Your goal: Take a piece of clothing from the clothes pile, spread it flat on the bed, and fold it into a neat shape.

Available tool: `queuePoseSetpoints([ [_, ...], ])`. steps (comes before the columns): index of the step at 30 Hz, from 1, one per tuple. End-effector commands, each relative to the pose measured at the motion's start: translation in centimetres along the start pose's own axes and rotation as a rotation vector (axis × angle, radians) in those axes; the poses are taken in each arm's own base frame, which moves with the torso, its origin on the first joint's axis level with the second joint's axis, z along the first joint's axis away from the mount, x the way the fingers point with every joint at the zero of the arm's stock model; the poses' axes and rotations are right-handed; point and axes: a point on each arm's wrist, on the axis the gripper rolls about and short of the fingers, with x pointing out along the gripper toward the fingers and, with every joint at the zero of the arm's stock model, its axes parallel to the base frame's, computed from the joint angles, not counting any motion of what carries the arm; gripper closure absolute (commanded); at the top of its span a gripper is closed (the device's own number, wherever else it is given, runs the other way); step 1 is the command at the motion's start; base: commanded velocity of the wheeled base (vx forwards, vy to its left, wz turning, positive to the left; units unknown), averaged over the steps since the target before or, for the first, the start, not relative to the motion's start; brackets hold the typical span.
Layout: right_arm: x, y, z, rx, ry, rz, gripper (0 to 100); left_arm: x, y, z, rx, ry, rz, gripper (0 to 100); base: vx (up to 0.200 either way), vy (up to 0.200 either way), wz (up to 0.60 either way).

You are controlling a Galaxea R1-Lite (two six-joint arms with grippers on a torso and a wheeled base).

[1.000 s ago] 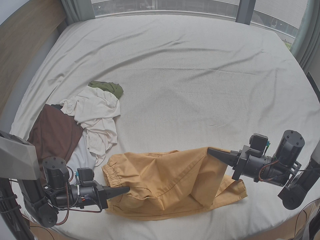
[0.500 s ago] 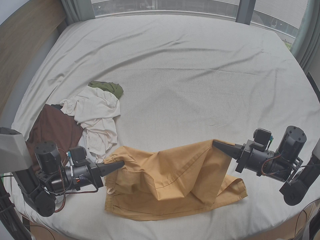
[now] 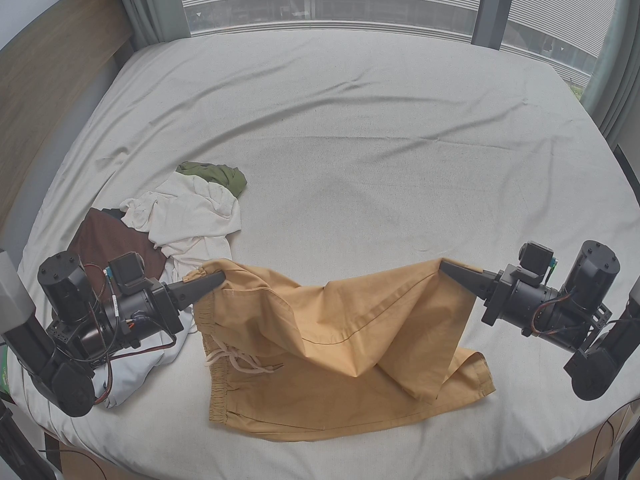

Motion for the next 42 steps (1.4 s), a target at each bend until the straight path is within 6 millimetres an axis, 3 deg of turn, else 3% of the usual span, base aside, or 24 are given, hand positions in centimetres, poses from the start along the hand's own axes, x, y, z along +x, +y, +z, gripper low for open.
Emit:
queuePoseSetpoints([
  [1,-0.1,-0.4,0.8,-0.013,-0.032,-0.012,100,-0.1,-0.2,0.4,0.013,-0.016,-0.005,100,0.000,0.000,0.00],
  [42,-1.5,-4.3,6.0,-0.033,-0.224,-0.131,100,0.1,0.4,1.5,0.042,-0.062,0.017,100,0.000,0.000,0.00],
])
